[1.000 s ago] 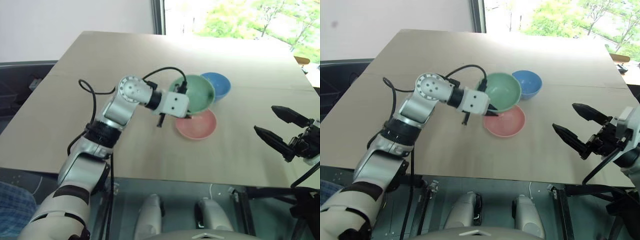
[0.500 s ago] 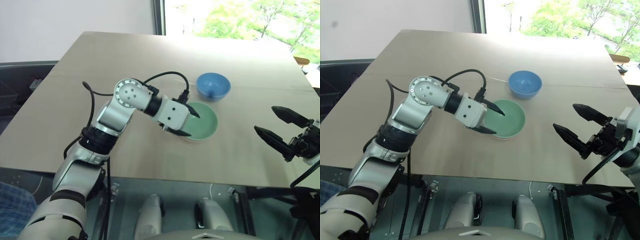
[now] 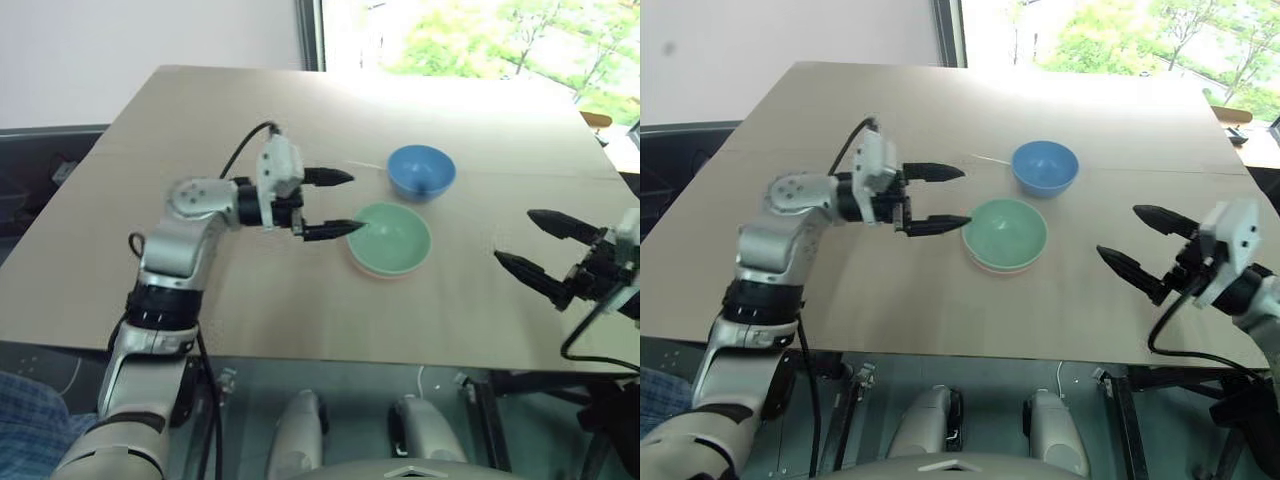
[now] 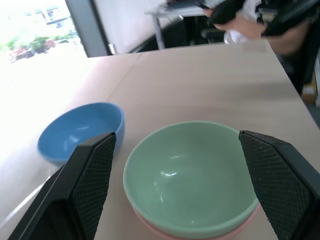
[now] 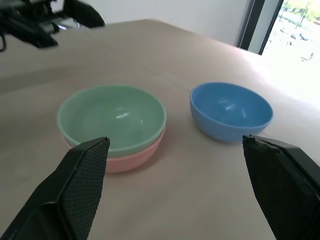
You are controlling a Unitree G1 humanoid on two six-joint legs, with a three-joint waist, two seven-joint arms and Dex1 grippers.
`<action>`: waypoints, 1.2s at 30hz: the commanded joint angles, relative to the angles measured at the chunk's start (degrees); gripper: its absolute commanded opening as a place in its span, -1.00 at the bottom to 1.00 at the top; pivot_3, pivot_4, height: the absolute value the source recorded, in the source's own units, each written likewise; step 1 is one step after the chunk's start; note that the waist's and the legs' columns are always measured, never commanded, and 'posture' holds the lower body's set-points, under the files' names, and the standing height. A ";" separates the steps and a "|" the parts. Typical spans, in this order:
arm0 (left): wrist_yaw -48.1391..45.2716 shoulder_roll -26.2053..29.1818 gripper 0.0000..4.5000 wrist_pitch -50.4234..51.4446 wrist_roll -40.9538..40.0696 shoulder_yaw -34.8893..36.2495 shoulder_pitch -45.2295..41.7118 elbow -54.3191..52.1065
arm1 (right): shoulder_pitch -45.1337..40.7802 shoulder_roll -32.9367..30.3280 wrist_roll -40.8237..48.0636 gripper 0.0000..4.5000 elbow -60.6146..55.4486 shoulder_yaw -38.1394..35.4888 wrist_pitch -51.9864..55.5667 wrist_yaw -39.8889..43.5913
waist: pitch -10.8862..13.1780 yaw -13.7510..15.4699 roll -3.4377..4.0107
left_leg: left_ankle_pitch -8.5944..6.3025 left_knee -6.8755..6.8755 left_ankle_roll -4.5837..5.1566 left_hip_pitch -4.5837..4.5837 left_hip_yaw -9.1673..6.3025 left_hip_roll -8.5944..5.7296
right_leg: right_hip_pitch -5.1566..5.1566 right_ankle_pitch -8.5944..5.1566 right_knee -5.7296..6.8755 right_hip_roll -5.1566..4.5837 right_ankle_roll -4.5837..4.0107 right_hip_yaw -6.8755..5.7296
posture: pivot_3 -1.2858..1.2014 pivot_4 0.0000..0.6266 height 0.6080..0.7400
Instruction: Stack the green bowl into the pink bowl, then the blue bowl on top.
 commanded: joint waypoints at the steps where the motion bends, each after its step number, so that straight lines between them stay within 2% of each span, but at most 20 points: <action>1: 7.52 -0.96 0.86 7.69 -9.52 8.16 2.31 -7.66 | -6.81 -1.98 -6.93 1.00 5.48 6.55 -3.92 1.75 | 0.01 -0.09 0.01 | 0.00 0.00 0.00 0.00 -0.03 0.00 | 0.01 0.00 -0.02 0.00 0.00 -0.03 | 0.03 -0.52 1.00; 9: 17.10 -0.92 0.86 13.74 -18.52 14.79 9.84 -18.22 | -27.18 -1.75 -23.80 1.00 26.23 21.35 -9.59 2.02 | 0.02 -0.23 0.02 | 0.00 0.02 -0.01 0.03 -0.01 0.00 | 0.04 0.00 -0.01 -0.02 -0.01 -0.03 | 0.03 -0.52 1.00; 13: 19.32 1.15 0.86 14.02 -19.84 17.42 14.50 -21.59 | -36.41 -0.73 -35.55 1.00 38.54 30.18 -17.95 1.54 | 0.03 -0.32 0.02 | 0.00 -0.01 -0.01 0.03 0.00 0.00 | 0.04 0.00 -0.05 -0.02 -0.01 -0.04 | 0.03 -0.52 1.00; 19: 22.93 2.15 0.86 12.57 -20.16 19.36 20.36 -25.26 | -47.02 3.28 -43.78 1.00 51.53 36.11 -28.80 1.55 | 0.05 -0.38 0.05 | 0.01 -0.06 -0.02 0.01 0.05 0.00 | -0.01 0.01 -0.06 -0.05 -0.02 -0.02 | 0.03 -0.52 1.00; 26: 28.37 0.14 0.86 10.78 -20.20 20.02 26.19 -29.89 | -56.41 7.89 -52.23 1.00 65.52 41.65 -41.18 -0.45 | 0.05 -0.35 0.05 | 0.01 -0.09 -0.03 0.02 0.07 0.00 | -0.03 0.01 -0.07 -0.08 -0.03 -0.03 | 0.03 -0.52 1.00; 36: 29.80 0.90 0.86 9.35 -21.11 20.29 29.59 -31.72 | -67.46 15.41 -62.38 1.00 84.68 46.85 -47.18 -8.81 | 0.06 -0.52 0.07 | 0.15 -0.13 -0.26 0.03 0.10 0.00 | -0.05 0.01 -0.06 -0.09 -0.05 -0.02 | 0.03 -0.52 1.00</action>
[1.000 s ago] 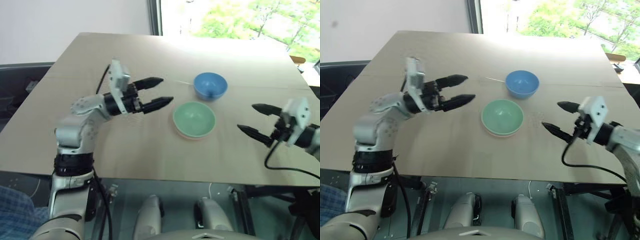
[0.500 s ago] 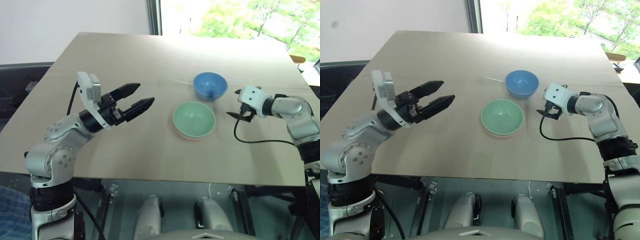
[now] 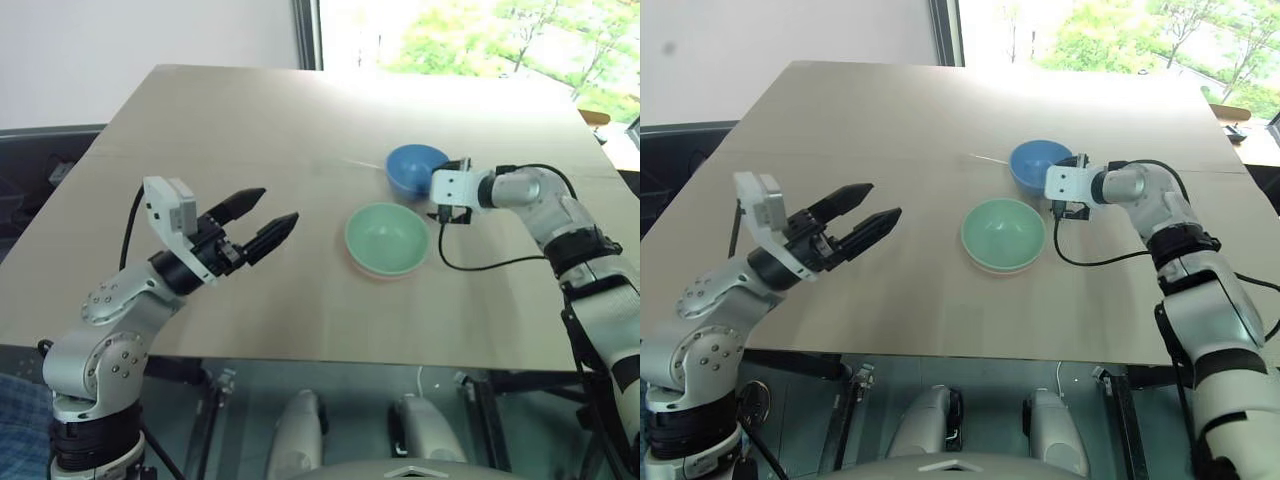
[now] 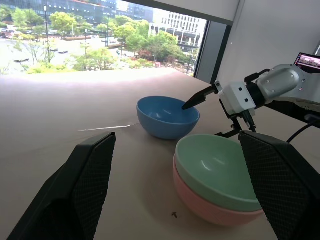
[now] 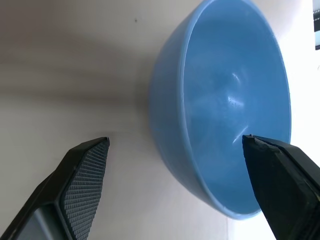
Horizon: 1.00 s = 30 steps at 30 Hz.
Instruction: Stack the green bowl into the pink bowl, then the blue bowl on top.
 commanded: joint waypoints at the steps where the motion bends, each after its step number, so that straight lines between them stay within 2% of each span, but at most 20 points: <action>1: 0.52 0.48 0.91 -1.79 -1.14 0.89 -0.17 -2.58 | -4.35 1.85 -1.88 0.88 3.86 0.43 -2.39 -2.77 | 0.00 -0.07 0.00 | 0.00 -0.01 0.00 0.00 0.01 0.00 | -0.01 0.00 0.01 0.00 0.00 0.01 | 0.03 -0.52 1.00; 5: 0.79 0.58 0.94 -2.14 -1.21 0.87 0.03 -2.66 | -6.01 2.84 -3.43 0.37 6.61 1.07 -4.56 -3.80 | 0.01 -0.01 0.01 | 0.00 -0.01 0.00 -0.01 0.02 0.00 | -0.04 0.00 0.01 0.00 0.00 0.01 | 0.03 -0.52 1.00; 7: 0.73 0.75 0.94 -2.42 -1.14 0.93 0.27 -2.51 | -6.31 3.01 -3.74 -0.08 7.34 0.96 -5.08 -4.09 | 0.01 0.00 0.01 | 0.00 -0.03 0.00 -0.02 0.03 0.00 | -0.04 0.00 0.00 -0.02 0.00 0.01 | 0.03 -0.52 1.00; 8: 0.74 0.79 0.94 -2.50 -1.14 0.90 0.30 -2.44 | -6.31 2.95 -3.96 -0.13 7.53 0.97 -5.45 -4.01 | 0.01 -0.03 0.02 | 0.00 -0.03 0.00 -0.02 0.04 0.00 | -0.04 0.00 0.00 -0.03 0.00 0.01 | 0.03 -0.52 1.00; 9: 0.56 0.86 0.94 -2.57 -1.24 0.81 0.28 -2.41 | -6.25 2.87 -4.06 -0.37 7.59 0.89 -5.72 -3.90 | 0.01 -0.04 0.02 | 0.00 -0.03 0.00 -0.02 0.05 0.00 | -0.05 0.00 0.01 -0.03 0.00 0.02 | 0.03 -0.52 1.00; 13: 0.11 0.98 0.94 -2.54 -1.76 0.26 -0.52 -1.90 | -5.79 2.50 -3.75 -0.96 7.27 0.14 -6.10 -3.25 | 0.02 -0.08 0.03 | 0.00 -0.04 -0.01 -0.02 0.06 0.00 | -0.07 0.00 0.03 -0.03 0.00 0.03 | 0.03 -0.52 1.00; 19: -1.21 1.36 0.94 -3.21 -0.94 -1.62 -1.90 -0.11 | -4.44 1.02 -1.68 -0.98 4.12 -1.82 -6.20 -1.78 | 0.03 -0.04 0.04 | 0.00 -0.06 -0.01 -0.02 0.10 0.00 | -0.10 0.00 0.02 -0.03 0.00 0.06 | 0.03 -0.52 1.00; 22: -1.40 1.42 0.94 -3.19 -1.20 -2.13 -2.88 0.37 | -2.89 -0.52 3.64 -0.98 -3.12 -5.27 -4.18 3.98 | 0.03 -0.03 0.05 | 0.00 -0.07 0.00 -0.03 0.11 0.00 | -0.12 0.00 0.02 -0.03 0.00 0.09 | 0.03 -0.52 1.00; 27: -3.27 2.29 0.94 -3.56 -0.77 -3.22 -3.75 2.33 | 3.83 -6.98 15.51 -0.98 -30.05 -8.97 7.34 22.74 | 0.07 0.26 0.08 | -0.01 -0.15 0.01 -0.05 0.14 0.00 | -0.19 0.00 0.01 -0.03 0.00 0.11 | 0.03 -0.52 1.00; 30: -5.41 3.20 0.94 -3.88 -0.45 -4.19 -4.89 3.88 | 8.91 -12.02 23.23 -0.98 -48.29 -9.88 19.25 32.22 | 0.10 0.29 0.14 | -0.09 -0.16 0.14 -0.07 0.15 0.01 | -0.20 0.00 0.00 -0.03 0.00 0.10 | 0.03 -0.52 1.00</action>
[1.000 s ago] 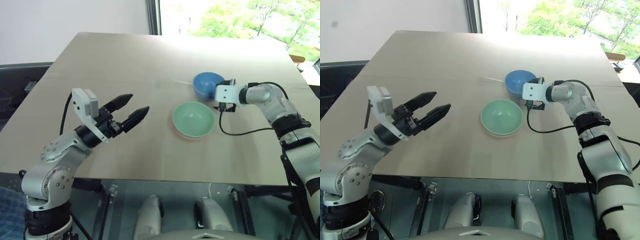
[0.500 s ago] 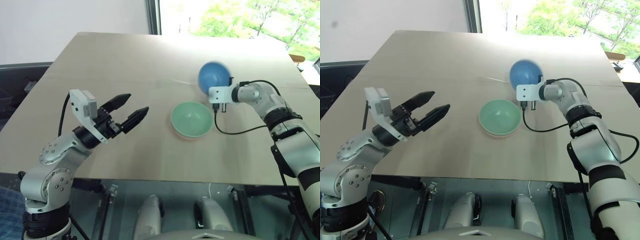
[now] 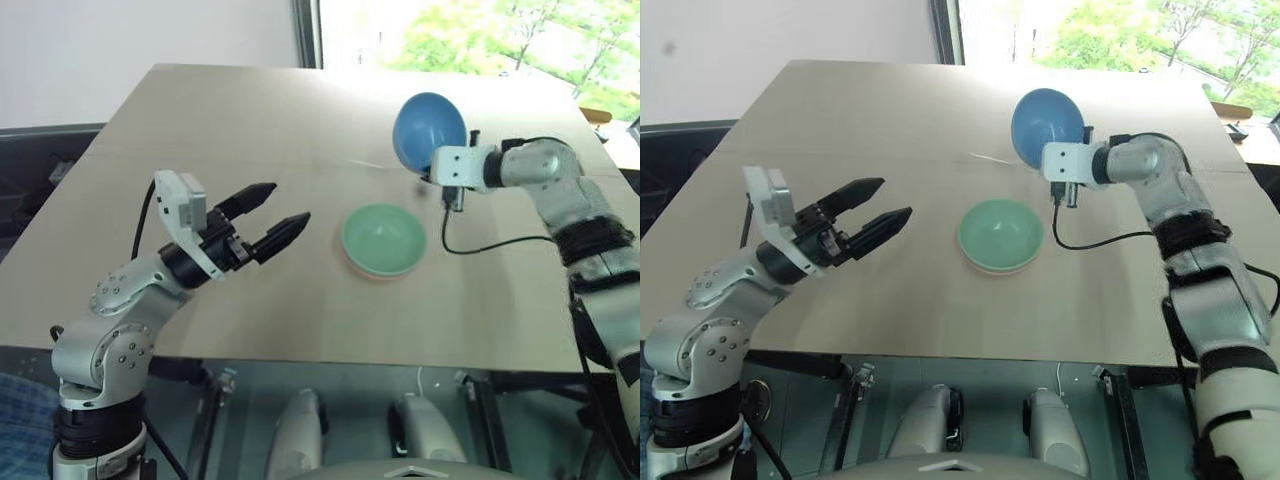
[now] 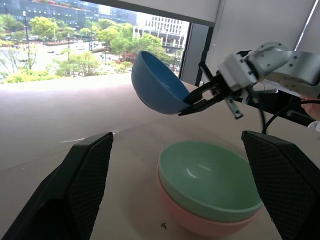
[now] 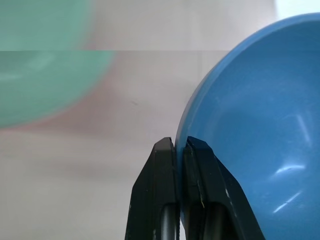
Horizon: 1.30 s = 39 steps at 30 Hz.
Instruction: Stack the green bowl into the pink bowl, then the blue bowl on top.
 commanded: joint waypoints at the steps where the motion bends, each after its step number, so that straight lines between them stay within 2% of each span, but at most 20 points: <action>1: -2.93 1.47 0.94 -1.77 0.54 -0.82 -2.00 1.04 | 4.10 -5.51 9.90 -0.98 -20.58 -2.98 13.01 9.96 | 0.00 -0.03 0.00 | -0.01 0.00 0.02 0.00 0.00 0.00 | 0.00 0.00 0.00 0.00 0.00 0.00 | 0.03 -0.52 1.00; 7: -8.59 3.63 0.94 -2.44 1.76 -3.47 -6.68 5.66 | 11.19 -12.24 19.03 -0.98 -42.74 -4.11 28.35 14.71 | 0.05 0.03 0.03 | -0.06 0.09 0.10 0.02 -0.04 0.00 | 0.02 0.00 0.04 0.01 0.00 -0.07 | 0.03 -0.52 1.00; 18: -13.88 5.36 0.94 -2.00 2.88 -6.30 -10.45 9.55 | 9.88 -11.49 18.93 -0.98 -49.29 -3.53 34.71 9.86 | 0.08 0.04 -0.01 | -0.06 0.10 0.10 -0.02 -0.01 0.00 | -0.01 -0.01 -0.01 0.03 0.00 -0.01 | 0.03 -0.52 1.00; 20: -14.37 5.30 0.94 -2.01 3.25 -6.57 -10.46 9.60 | 9.64 -11.44 19.01 -0.70 -49.51 -3.60 34.95 9.43 | 0.08 0.03 -0.01 | -0.06 0.10 0.10 -0.02 -0.02 0.00 | -0.01 -0.01 0.00 0.03 0.00 -0.01 | 0.03 -0.52 1.00; 21: -14.46 5.23 0.94 -2.00 3.36 -6.61 -10.46 9.61 | 9.56 -11.60 19.24 -0.63 -49.59 -3.64 35.17 9.44 | 0.08 0.03 -0.01 | -0.06 0.10 0.10 -0.01 -0.02 0.00 | -0.01 -0.01 0.01 0.03 0.00 -0.01 | 0.03 -0.52 1.00; 22: -14.51 5.18 0.94 -1.99 3.43 -6.60 -10.43 9.56 | 9.53 -11.78 19.48 -0.41 -49.71 -3.70 35.50 9.37 | 0.08 0.03 -0.01 | -0.06 0.10 0.10 -0.01 -0.02 0.00 | -0.01 -0.01 0.01 0.03 0.00 -0.01 | 0.03 -0.52 1.00; 24: -14.57 5.12 0.94 -1.76 3.35 -6.55 -10.44 9.43 | 9.60 -11.90 19.49 -0.18 -50.00 -4.01 36.65 8.41 | 0.08 0.03 -0.02 | -0.06 0.10 0.10 -0.01 -0.02 0.00 | -0.01 -0.01 0.02 0.03 0.00 -0.01 | 0.03 -0.52 1.00; 26: -14.56 5.11 0.94 -1.51 3.30 -6.52 -10.24 9.18 | 9.74 -12.17 18.75 0.14 -50.08 -4.24 38.17 6.98 | 0.08 0.02 -0.02 | -0.06 0.10 0.10 -0.01 -0.02 0.00 | -0.01 -0.01 0.02 0.03 0.00 -0.01 | 0.03 -0.52 1.00; 30: -14.58 5.80 0.94 -1.20 4.10 -6.80 -8.97 8.34 | 10.36 -10.87 17.85 0.14 -48.32 -7.26 42.37 0.17 | 0.08 0.03 -0.02 | -0.06 0.10 0.10 -0.01 -0.02 0.00 | -0.01 -0.01 0.02 0.03 0.00 -0.01 | 0.03 -0.52 1.00; 33: -14.29 6.00 0.94 -1.18 4.26 -6.44 -7.05 7.23 | 13.72 -8.80 21.03 0.14 -47.62 -13.33 46.47 -4.95 | 0.08 0.03 -0.03 | -0.06 0.08 0.10 -0.02 -0.01 0.00 | -0.01 -0.01 0.01 0.03 0.00 0.00 | 0.03 -0.52 1.00; 39: -11.53 5.37 0.94 -2.62 6.64 -6.36 -2.08 5.66 | 33.79 -0.87 27.73 0.14 -53.18 -30.38 50.83 -16.34 | 0.01 0.95 -0.24 | -0.06 0.04 0.10 -0.07 0.00 -0.01 | -0.01 -0.02 -0.06 0.00 0.00 0.00 | 0.03 -0.52 1.00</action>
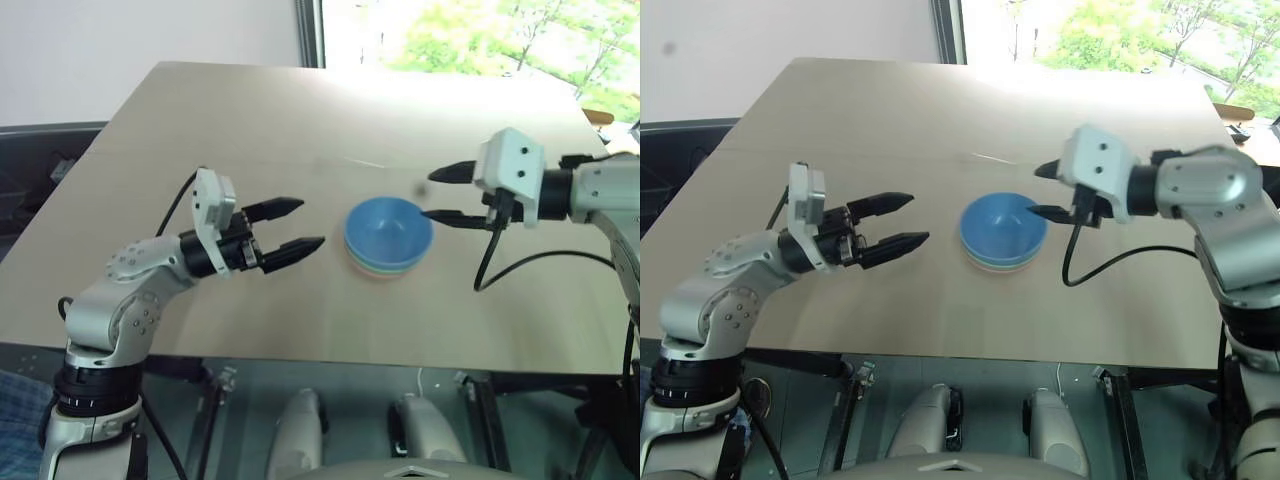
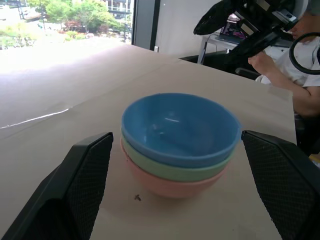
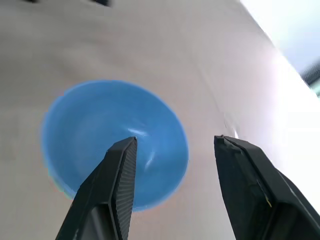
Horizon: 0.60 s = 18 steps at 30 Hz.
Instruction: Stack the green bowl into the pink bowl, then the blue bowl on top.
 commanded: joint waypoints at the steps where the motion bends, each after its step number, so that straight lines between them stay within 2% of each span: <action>1: 1.37 0.44 0.94 -1.98 2.26 0.33 2.22 -2.64 | 6.27 2.59 3.40 0.14 -4.75 -8.99 1.77 -6.12 | 0.03 0.06 0.06 | 0.00 0.02 0.00 0.00 0.04 0.00 | -0.02 0.00 0.03 0.00 0.00 0.03 | 0.03 -0.52 1.00; 9: 4.72 -2.60 0.94 -5.96 7.22 -0.32 6.68 0.18 | 26.39 8.93 5.43 0.14 -6.43 -15.42 -6.15 -10.39 | -0.01 0.10 0.03 | 0.00 0.01 0.00 0.10 0.02 0.00 | 0.01 0.00 0.06 0.04 0.02 0.06 | 0.03 -0.52 1.00; 12: 6.24 -4.66 0.94 -9.26 9.51 -0.26 7.98 1.52 | 30.18 12.05 6.17 0.14 -4.49 -16.65 -9.77 -11.79 | -0.01 -0.03 0.03 | 0.00 0.01 0.01 0.10 0.02 0.00 | 0.03 0.00 0.05 0.04 0.02 0.06 | 0.03 -0.52 1.00; 18: 8.73 -6.38 0.94 -11.08 12.25 -0.53 10.25 1.22 | 33.88 14.31 6.44 0.14 0.12 -16.99 -15.79 -12.91 | -0.03 -0.13 0.02 | 0.00 0.04 0.01 0.15 0.01 0.01 | 0.07 0.00 0.08 0.05 0.02 0.07 | 0.03 -0.52 1.00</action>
